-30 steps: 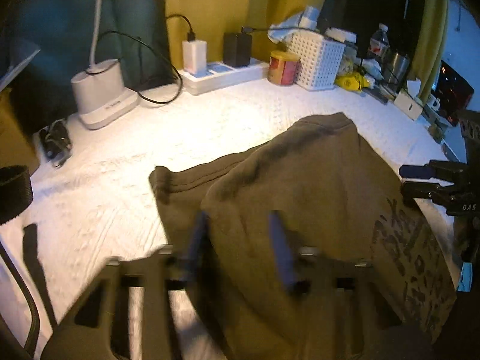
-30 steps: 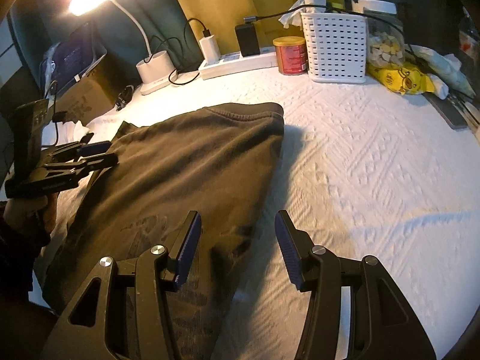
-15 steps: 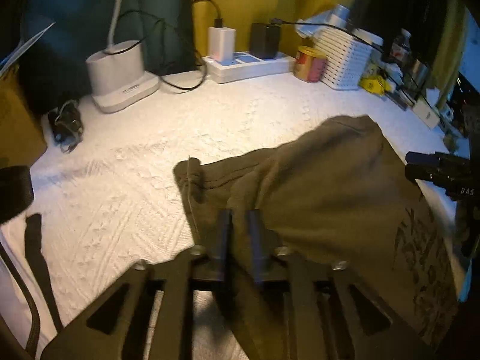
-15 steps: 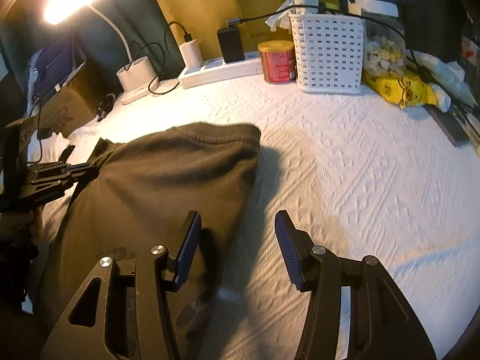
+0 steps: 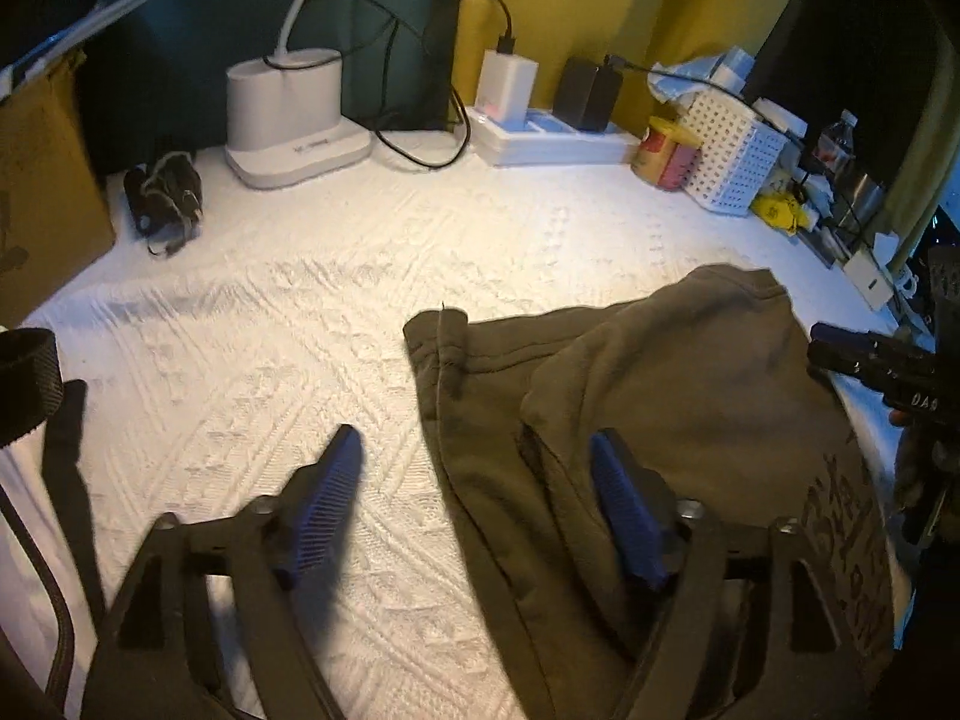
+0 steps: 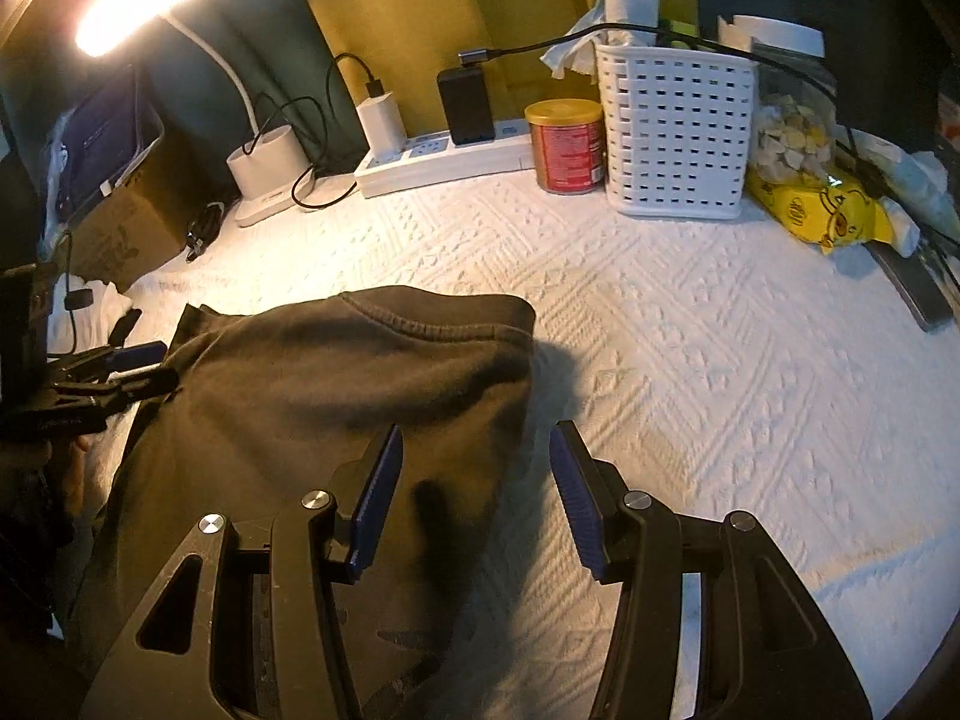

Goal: Fold small clothes

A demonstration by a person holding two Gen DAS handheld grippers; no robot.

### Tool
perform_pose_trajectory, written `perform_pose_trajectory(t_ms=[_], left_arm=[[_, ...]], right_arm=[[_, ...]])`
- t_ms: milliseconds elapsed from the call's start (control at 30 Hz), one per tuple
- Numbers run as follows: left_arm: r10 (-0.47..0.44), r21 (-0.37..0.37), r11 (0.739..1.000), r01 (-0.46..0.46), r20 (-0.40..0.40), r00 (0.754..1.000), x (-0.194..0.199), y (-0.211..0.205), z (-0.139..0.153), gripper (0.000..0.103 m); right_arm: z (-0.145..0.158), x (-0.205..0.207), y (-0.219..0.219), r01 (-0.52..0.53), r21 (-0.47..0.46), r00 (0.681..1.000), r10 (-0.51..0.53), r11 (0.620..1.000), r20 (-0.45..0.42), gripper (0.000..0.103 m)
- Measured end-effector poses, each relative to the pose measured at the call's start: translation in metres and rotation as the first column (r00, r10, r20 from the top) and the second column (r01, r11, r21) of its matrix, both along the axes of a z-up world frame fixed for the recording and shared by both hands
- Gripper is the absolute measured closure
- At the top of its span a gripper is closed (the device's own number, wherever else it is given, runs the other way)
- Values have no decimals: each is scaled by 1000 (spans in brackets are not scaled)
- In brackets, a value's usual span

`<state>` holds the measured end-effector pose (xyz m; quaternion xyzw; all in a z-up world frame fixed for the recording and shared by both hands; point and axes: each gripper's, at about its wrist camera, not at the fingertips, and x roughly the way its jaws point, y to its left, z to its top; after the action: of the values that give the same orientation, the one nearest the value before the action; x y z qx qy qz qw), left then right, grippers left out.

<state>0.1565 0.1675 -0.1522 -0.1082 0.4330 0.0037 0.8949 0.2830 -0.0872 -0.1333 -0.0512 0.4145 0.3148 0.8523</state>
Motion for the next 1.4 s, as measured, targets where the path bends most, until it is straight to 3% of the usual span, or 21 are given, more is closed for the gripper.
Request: perform_pose_trajectory(t_ms=[67,133,267,367,533,633,700,800,900,967,1000,1067,1200,1400], left_arm=[[-15,28,1000,15,-11,1000,3,-7,-1,12],[-42,46,998,43,-20,999,7,-15,-2,11],[-117,-5,993,117,-11,993,12,-25,-1,11],[-152,39,988,152,-14,988,13,-36,-2,12],[-197,12,980,197,7,980,14,-44,-2,13],[-219,-45,974,220,30,975,17,-45,-2,14],[-221,-57,973,223,37,975,18,-46,-1,24],[-232,-12,973,232,28,972,18,-55,-1,29],[-239,22,971,239,24,971,19,-61,0,43],[-234,33,972,233,23,972,19,-61,0,57],[-234,40,972,233,22,972,18,-63,0,58],[-244,54,969,243,22,970,18,-67,1,74],[-245,63,968,243,24,969,16,-78,2,78],[-241,-31,970,243,43,969,7,-83,4,78]], right_arm=[[-3,4,4,-6,-3,1000,6,1000,-6,49],[-6,7,8,-13,-2,1000,13,1000,-13,49],[-9,10,15,-29,-3,999,29,1000,-17,46],[-11,13,20,-34,-15,999,34,999,-14,45],[-14,15,26,-41,-24,999,41,999,1,45],[-14,14,33,-63,-35,998,63,997,9,45],[-15,10,38,-58,-47,998,60,997,27,45],[-17,4,47,-78,-89,995,83,993,57,45],[-18,4,49,-85,-93,994,91,992,61,45],[-18,3,50,-90,-93,993,96,992,64,50],[-18,2,51,-106,-89,992,112,990,64,58],[-18,-2,54,-133,-76,989,138,988,59,73],[-18,-10,60,-154,-89,984,160,984,76,83],[-9,-16,49,-180,6,983,180,984,39,88]])
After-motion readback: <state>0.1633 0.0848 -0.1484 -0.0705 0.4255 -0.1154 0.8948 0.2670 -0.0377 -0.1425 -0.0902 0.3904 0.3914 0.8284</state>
